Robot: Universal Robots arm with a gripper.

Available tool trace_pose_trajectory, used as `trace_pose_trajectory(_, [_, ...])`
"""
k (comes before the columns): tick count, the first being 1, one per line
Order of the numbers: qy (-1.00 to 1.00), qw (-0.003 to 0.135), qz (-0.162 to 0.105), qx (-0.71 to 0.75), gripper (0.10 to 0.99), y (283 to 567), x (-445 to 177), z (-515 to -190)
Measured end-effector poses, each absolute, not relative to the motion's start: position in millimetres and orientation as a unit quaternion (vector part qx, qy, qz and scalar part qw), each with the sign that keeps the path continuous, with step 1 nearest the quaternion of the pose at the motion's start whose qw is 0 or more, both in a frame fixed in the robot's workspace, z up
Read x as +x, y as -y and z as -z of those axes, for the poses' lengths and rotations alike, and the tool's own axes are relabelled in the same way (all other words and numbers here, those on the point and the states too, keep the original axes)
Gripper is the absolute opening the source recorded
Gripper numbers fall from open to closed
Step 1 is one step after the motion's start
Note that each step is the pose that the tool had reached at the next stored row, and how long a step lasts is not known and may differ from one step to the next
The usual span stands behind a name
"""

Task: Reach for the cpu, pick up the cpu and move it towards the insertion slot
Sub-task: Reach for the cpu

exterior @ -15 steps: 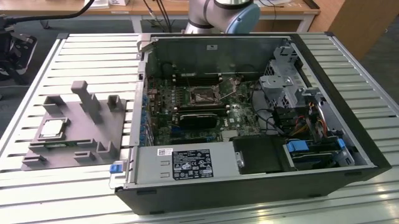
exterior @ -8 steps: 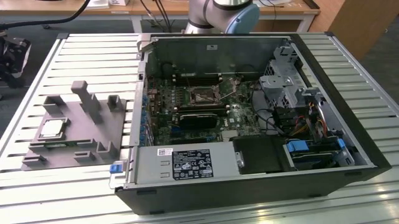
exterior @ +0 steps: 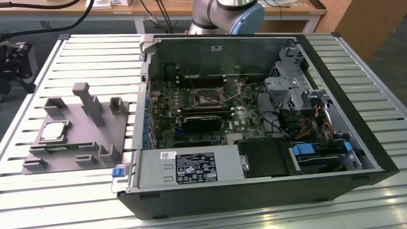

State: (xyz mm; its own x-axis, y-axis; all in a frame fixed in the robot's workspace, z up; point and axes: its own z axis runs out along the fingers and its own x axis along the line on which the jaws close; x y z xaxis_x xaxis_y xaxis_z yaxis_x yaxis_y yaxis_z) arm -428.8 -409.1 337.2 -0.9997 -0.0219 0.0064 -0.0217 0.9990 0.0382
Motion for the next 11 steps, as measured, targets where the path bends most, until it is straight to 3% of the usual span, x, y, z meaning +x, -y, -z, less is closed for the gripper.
trace_pose_trajectory(1, [1.000,0.004,0.019,0.011,0.525,409,-429,-335])
trace_pose_trajectory(2, [1.000,0.004,0.019,0.011,0.525,409,-429,-334])
trace_pose_trajectory(4, [1.000,0.005,0.019,0.011,0.639,409,-429,-330])
trace_pose_trajectory(5, [1.000,0.005,0.019,0.011,0.639,409,-429,-328])
trace_pose_trajectory(6, [1.000,0.005,0.019,0.011,0.706,409,-429,-324])
trace_pose_trajectory(11, [1.000,0.005,0.019,0.011,0.706,410,-429,-314])
